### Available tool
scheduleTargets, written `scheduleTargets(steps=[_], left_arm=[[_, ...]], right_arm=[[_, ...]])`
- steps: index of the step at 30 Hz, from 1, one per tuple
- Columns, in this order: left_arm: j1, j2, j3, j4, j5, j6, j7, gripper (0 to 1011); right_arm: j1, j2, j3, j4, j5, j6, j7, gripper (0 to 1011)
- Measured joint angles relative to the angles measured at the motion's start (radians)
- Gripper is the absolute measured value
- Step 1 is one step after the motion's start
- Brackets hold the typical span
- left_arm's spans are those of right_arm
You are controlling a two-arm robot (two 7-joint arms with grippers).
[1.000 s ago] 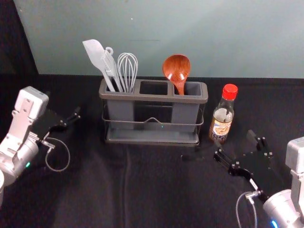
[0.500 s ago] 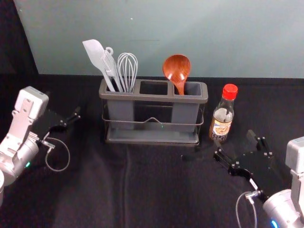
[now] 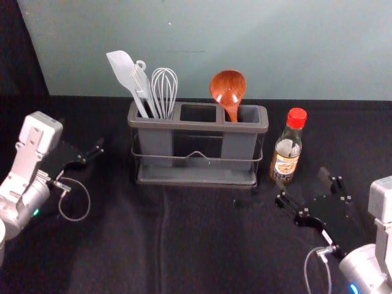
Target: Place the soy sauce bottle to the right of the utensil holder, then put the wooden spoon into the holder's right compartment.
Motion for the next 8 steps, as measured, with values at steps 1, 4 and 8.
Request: scheduleTargets(steps=[1, 4, 8], left_arm=[[0.0, 0.0, 0.0, 0.0, 0.0, 0.0, 0.0, 1005], [0.0, 0.0, 0.0, 0.0, 0.0, 0.0, 0.0, 1005], [0.0, 0.0, 0.0, 0.0, 0.0, 0.0, 0.0, 1005]], right_arm=[[0.0, 0.0, 0.0, 0.0, 0.0, 0.0, 0.0, 1003], [0.0, 0.0, 0.0, 0.0, 0.0, 0.0, -0.001, 1003], [0.0, 0.0, 0.0, 0.0, -0.001, 0.0, -0.001, 1002]])
